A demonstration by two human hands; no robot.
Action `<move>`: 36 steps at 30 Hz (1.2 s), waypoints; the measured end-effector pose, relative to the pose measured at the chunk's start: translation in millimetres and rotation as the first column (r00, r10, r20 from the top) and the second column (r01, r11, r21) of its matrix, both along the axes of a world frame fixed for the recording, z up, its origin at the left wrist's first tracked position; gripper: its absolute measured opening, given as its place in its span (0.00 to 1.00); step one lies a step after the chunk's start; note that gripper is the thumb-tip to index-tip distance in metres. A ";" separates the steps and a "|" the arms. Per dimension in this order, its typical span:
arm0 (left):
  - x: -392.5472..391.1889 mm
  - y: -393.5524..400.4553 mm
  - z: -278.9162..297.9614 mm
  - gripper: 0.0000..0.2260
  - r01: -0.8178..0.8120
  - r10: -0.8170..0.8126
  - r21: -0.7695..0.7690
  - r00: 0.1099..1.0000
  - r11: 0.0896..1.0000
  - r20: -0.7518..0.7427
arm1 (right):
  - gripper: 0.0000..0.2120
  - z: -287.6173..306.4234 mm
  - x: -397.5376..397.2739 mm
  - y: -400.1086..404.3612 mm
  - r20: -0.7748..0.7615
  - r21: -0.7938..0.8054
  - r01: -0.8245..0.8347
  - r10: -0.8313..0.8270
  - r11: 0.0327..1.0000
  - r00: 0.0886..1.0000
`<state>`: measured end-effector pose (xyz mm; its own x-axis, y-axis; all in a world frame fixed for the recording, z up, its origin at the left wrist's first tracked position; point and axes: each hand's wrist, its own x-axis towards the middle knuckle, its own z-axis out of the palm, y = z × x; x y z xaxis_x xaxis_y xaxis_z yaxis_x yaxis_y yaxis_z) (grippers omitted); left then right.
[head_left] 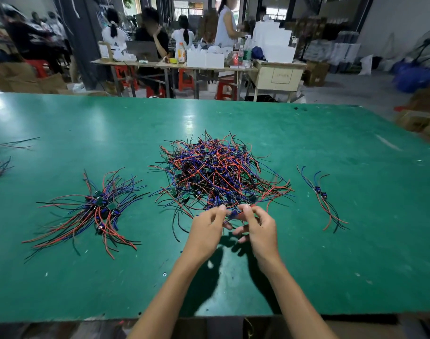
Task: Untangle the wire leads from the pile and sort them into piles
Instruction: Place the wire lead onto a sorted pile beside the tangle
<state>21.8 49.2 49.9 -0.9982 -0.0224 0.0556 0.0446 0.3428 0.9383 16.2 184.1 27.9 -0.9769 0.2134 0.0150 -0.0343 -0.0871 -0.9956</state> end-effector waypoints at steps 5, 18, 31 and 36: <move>2.4 -13.0 -7.8 0.09 0.025 -0.025 0.011 0.999 1.000 -0.021 | 0.10 -8.5 -3.0 4.3 0.005 -0.115 0.094 -0.094 0.989 0.996; 1.0 5.1 -10.7 0.05 -0.002 0.002 -0.006 0.994 1.000 -0.108 | 0.16 -18.4 2.5 4.9 -0.116 -0.127 -0.025 0.010 0.992 0.993; 3.4 -0.7 -21.3 0.07 0.035 -0.051 -0.143 0.993 0.989 -0.105 | 0.17 -24.0 -4.9 5.5 -0.117 -0.097 0.093 -0.104 0.991 0.988; 6.4 -6.2 -22.9 0.08 0.006 -0.020 -0.142 0.995 0.990 -0.095 | 0.17 -22.8 -10.3 7.6 -0.094 -0.123 0.125 -0.137 0.984 0.986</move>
